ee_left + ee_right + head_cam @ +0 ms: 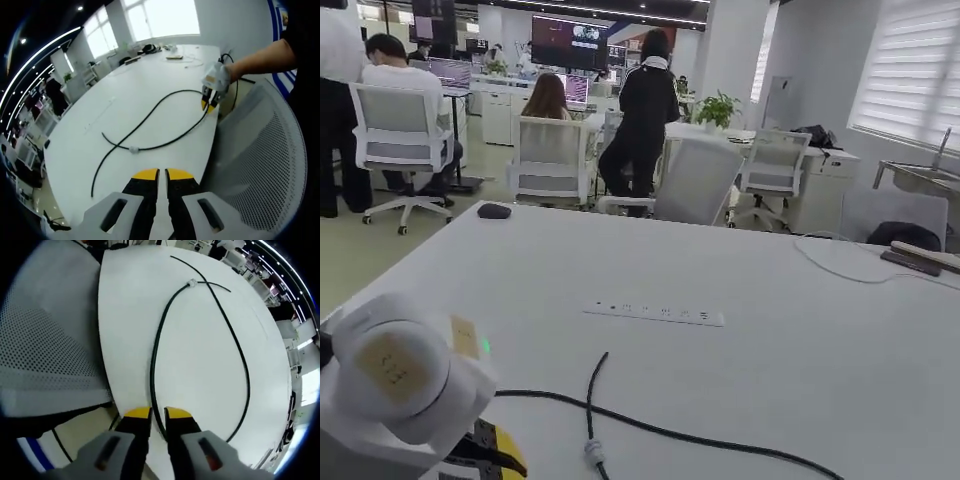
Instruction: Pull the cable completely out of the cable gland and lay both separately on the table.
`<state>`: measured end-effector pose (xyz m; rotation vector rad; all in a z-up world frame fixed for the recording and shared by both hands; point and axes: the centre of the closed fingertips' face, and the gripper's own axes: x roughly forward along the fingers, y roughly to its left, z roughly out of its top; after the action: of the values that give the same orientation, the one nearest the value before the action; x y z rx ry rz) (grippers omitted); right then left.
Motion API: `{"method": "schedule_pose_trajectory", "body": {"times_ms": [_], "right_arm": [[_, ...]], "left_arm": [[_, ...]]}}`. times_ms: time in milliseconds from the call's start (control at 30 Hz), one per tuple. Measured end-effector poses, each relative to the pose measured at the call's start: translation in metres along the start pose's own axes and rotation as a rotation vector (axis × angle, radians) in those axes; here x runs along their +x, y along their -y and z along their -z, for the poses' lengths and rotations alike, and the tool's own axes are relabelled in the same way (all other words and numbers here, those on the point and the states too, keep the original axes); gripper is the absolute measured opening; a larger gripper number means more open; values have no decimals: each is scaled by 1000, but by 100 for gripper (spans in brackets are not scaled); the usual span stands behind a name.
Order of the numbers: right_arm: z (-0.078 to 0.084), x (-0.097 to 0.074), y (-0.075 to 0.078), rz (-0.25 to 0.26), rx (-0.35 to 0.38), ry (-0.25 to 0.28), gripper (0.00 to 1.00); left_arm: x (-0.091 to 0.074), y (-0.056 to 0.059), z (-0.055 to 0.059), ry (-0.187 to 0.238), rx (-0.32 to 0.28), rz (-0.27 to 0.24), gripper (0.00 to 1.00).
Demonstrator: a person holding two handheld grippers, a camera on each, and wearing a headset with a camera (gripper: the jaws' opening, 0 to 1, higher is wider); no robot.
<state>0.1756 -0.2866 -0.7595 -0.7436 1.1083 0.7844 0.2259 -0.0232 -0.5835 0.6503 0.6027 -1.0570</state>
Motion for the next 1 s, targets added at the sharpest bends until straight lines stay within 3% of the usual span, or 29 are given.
{"method": "schedule_pose_trajectory", "body": {"times_ms": [100, 200, 367, 500, 667, 833, 1000], "right_arm": [[-2, -2, 1, -10, 19, 2, 20], [-24, -12, -4, -54, 78, 68, 24], [-91, -32, 9, -95, 191, 251, 27], [-129, -31, 20, -112, 253, 305, 27], [-171, -4, 27, -148, 333, 322, 27], [-186, 38, 40, -129, 383, 261, 25], [-202, 63, 51, -98, 389, 236, 25]], "left_arm": [[-2, -1, 3, 3, -14, -8, 7], [-3, -2, 5, 6, -26, -13, 8], [-7, -3, 6, 16, -41, -24, 12], [-14, -1, 8, 37, -67, -24, 14], [-20, -1, 19, 32, -117, -32, 18], [-19, 18, 32, -20, -123, 31, 21], [-24, 21, 41, -25, -157, 29, 22]]}}
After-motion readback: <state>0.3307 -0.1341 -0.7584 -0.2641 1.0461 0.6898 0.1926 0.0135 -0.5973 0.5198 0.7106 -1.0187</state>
